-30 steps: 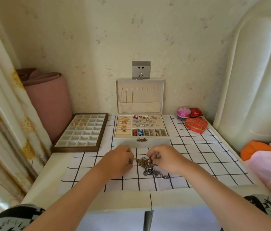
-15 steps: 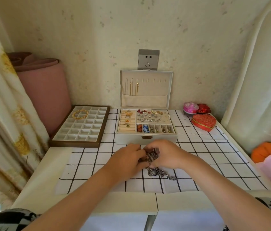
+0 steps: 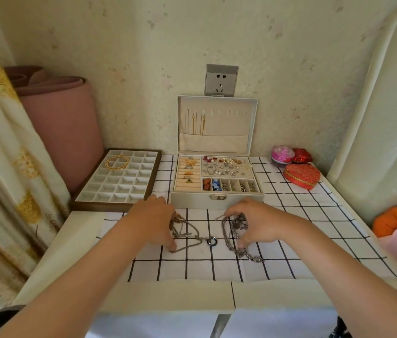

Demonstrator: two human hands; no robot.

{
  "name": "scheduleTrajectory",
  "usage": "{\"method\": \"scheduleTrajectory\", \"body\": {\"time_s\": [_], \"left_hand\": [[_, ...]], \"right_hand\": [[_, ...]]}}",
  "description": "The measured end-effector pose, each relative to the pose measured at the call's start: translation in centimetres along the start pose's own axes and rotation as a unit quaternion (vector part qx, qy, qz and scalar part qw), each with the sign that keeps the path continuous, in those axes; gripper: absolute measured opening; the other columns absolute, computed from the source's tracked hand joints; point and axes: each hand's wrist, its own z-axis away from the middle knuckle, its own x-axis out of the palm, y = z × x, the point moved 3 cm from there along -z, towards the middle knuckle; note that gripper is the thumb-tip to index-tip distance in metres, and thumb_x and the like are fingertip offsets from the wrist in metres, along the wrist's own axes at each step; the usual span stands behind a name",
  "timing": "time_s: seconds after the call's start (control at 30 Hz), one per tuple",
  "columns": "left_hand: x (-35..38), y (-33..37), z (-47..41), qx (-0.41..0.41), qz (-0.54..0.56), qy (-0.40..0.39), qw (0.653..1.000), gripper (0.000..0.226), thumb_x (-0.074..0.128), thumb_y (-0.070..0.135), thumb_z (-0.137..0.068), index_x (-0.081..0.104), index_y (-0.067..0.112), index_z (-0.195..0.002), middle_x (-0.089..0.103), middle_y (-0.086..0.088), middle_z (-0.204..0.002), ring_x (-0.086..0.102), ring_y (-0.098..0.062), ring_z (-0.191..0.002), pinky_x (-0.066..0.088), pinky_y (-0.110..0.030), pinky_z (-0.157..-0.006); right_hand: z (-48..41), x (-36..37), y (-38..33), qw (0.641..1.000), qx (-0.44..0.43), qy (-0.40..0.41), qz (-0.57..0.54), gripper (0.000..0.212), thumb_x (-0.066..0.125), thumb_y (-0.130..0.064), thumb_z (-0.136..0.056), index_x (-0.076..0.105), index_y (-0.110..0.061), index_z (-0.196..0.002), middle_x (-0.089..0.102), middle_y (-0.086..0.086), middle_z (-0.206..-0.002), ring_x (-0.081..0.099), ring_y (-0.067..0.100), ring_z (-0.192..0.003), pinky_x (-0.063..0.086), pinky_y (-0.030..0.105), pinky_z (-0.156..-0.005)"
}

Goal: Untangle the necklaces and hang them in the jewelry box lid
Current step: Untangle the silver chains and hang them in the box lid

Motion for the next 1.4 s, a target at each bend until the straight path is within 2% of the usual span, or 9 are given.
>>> {"method": "scheduleTrajectory", "body": {"time_s": [0.13,0.27,0.4,0.53,0.63,0.83,1.13,1.23,1.4], "left_hand": [[-0.2,1.5,0.4,0.061,0.076,0.051,0.994,0.066,0.074,0.042,-0.08,0.045,0.031,-0.138,0.043,0.007,-0.134,0.041,-0.015,-0.122,0.042,-0.028,-0.095],[-0.2,4.2,0.1,0.14,0.172,0.078,0.972,0.044,0.068,0.03,-0.09,0.052,0.038,-0.13,0.047,0.01,-0.127,0.042,-0.01,-0.121,0.043,-0.03,-0.099],[0.5,3.9,-0.6,0.114,0.149,0.076,0.979,0.036,0.07,0.032,-0.088,0.056,0.031,-0.121,0.049,0.01,-0.118,0.046,-0.01,-0.114,0.047,-0.029,-0.094],[0.6,2.2,-0.5,0.093,0.152,0.045,0.983,0.037,0.077,0.04,-0.08,0.056,0.033,-0.11,0.046,0.013,-0.109,0.043,-0.008,-0.108,0.043,-0.023,-0.084],[0.6,0.9,0.1,0.079,0.162,0.01,0.984,0.047,0.082,0.043,-0.073,0.057,0.035,-0.113,0.048,0.012,-0.112,0.041,-0.009,-0.11,0.046,-0.03,-0.091],[0.7,-0.1,0.4,0.076,0.154,-0.005,0.985,0.063,0.083,0.042,-0.07,0.052,0.036,-0.124,0.046,0.01,-0.118,0.039,-0.01,-0.112,0.046,-0.032,-0.092],[1.0,2.8,0.0,0.107,0.157,0.064,0.98,0.029,0.07,0.044,-0.085,0.061,0.034,-0.11,0.053,0.01,-0.111,0.048,-0.01,-0.108,0.047,-0.032,-0.089],[0.5,2.5,-0.3,0.069,0.1,0.073,0.99,0.013,0.065,0.035,-0.091,0.068,0.03,-0.103,0.058,0.009,-0.103,0.056,-0.013,-0.1,0.047,-0.027,-0.077],[-0.3,0.7,-0.4,-0.021,0.009,0.054,0.998,0.018,0.063,0.027,-0.092,0.069,0.021,-0.108,0.066,0.002,-0.105,0.062,-0.018,-0.096,0.053,-0.03,-0.079]], "right_hand": [[0.2,-0.2,-0.7,0.999,-0.022,0.032,-0.01,0.072,0.089,-0.023,-0.067,0.057,-0.038,-0.131,0.047,-0.013,-0.115,0.051,0.006,-0.104,0.044,0.022,-0.085],[0.2,0.3,-2.0,0.995,-0.071,0.062,-0.034,0.04,0.082,-0.025,-0.078,0.068,-0.034,-0.114,0.053,-0.019,-0.104,0.051,-0.003,-0.087,0.038,0.013,-0.074],[0.2,1.7,-4.1,0.987,-0.099,0.084,-0.092,0.021,0.075,-0.032,-0.085,0.072,-0.034,-0.105,0.06,-0.018,-0.1,0.052,-0.006,-0.077,0.039,0.013,-0.068],[-0.4,2.4,-5.0,0.992,-0.108,0.059,-0.04,0.019,0.076,-0.039,-0.081,0.074,-0.035,-0.1,0.058,-0.02,-0.095,0.055,-0.001,-0.086,0.051,0.028,-0.079],[-0.7,2.1,-4.7,0.995,-0.09,0.029,-0.036,0.014,0.076,-0.032,-0.081,0.074,-0.033,-0.095,0.065,-0.018,-0.094,0.061,0.002,-0.088,0.055,0.029,-0.081],[-0.6,1.8,-4.1,0.997,-0.074,0.027,0.003,0.014,0.066,-0.018,-0.082,0.068,-0.029,-0.091,0.057,-0.017,-0.09,0.056,0.004,-0.081,0.044,0.02,-0.063],[-1.5,1.6,-4.7,0.965,-0.104,0.077,-0.228,0.026,0.071,-0.006,-0.086,0.069,-0.029,-0.097,0.069,-0.008,-0.094,0.063,0.001,-0.081,0.052,0.015,-0.077],[-1.4,0.7,-3.9,0.967,-0.105,0.105,-0.209,0.026,0.069,-0.007,-0.088,0.069,-0.031,-0.099,0.071,-0.01,-0.095,0.061,-0.004,-0.076,0.049,0.01,-0.073],[-0.6,-0.9,-1.4,0.984,-0.081,0.107,-0.119,0.019,0.07,-0.01,-0.089,0.075,-0.027,-0.094,0.068,-0.019,-0.089,0.06,-0.013,-0.081,0.043,0.002,-0.068]]}}
